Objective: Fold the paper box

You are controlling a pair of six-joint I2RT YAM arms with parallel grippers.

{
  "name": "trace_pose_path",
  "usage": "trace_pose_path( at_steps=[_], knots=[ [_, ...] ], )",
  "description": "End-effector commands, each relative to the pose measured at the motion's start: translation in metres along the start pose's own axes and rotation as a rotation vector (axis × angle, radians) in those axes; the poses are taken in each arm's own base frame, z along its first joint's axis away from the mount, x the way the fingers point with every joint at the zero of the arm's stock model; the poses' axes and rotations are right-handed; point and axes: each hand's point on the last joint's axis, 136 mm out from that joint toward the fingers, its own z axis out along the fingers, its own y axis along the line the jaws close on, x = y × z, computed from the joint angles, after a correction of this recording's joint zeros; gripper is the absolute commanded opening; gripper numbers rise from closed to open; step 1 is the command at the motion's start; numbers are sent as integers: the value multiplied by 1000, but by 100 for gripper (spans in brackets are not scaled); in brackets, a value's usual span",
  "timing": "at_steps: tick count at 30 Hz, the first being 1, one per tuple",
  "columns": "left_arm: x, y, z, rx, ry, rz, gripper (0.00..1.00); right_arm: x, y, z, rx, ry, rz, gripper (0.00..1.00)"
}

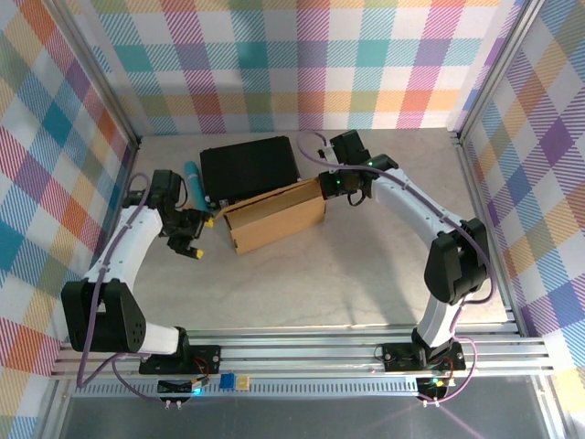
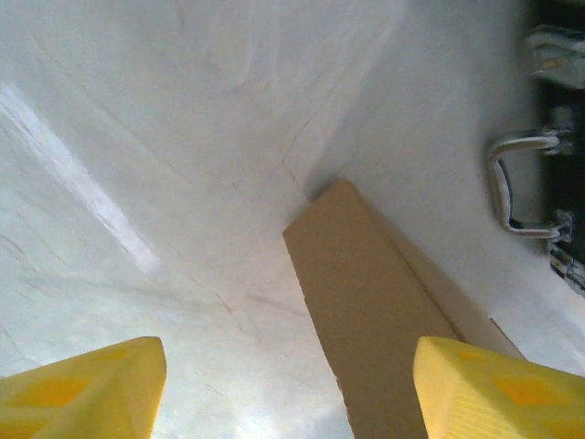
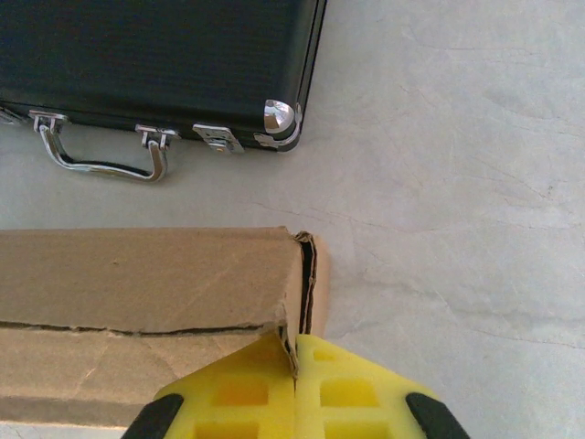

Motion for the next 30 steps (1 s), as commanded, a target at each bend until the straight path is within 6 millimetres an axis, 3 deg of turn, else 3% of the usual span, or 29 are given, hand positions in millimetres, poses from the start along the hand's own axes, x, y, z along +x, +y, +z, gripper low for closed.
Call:
trace_pose_path(
  at_steps=[1,4,6,9,12,17,20,24,30],
  knots=[
    [-19,-23,-75,51,-257,336,50,42,-5,14,28,187,-22,0],
    [-1,-43,-88,101,-258,593,40,42,-6,15,31,199,-24,0],
    [21,-51,-82,141,-199,777,41,42,-5,16,28,205,-24,0],
    [42,-47,-68,93,-137,1002,44,43,-5,18,23,216,-27,0],
    [42,-46,-62,36,-149,1133,49,45,-3,20,16,233,-30,0],
    [40,-57,-56,29,-166,1201,53,42,-3,20,12,239,-28,0],
    [37,-54,-48,-17,-165,1198,53,42,-2,21,8,249,-27,0],
    [31,-49,-43,-50,-183,1199,51,42,-1,22,2,254,-23,0],
    [32,-57,-35,-38,-170,1188,43,43,0,23,-1,258,-26,0]
  ],
)
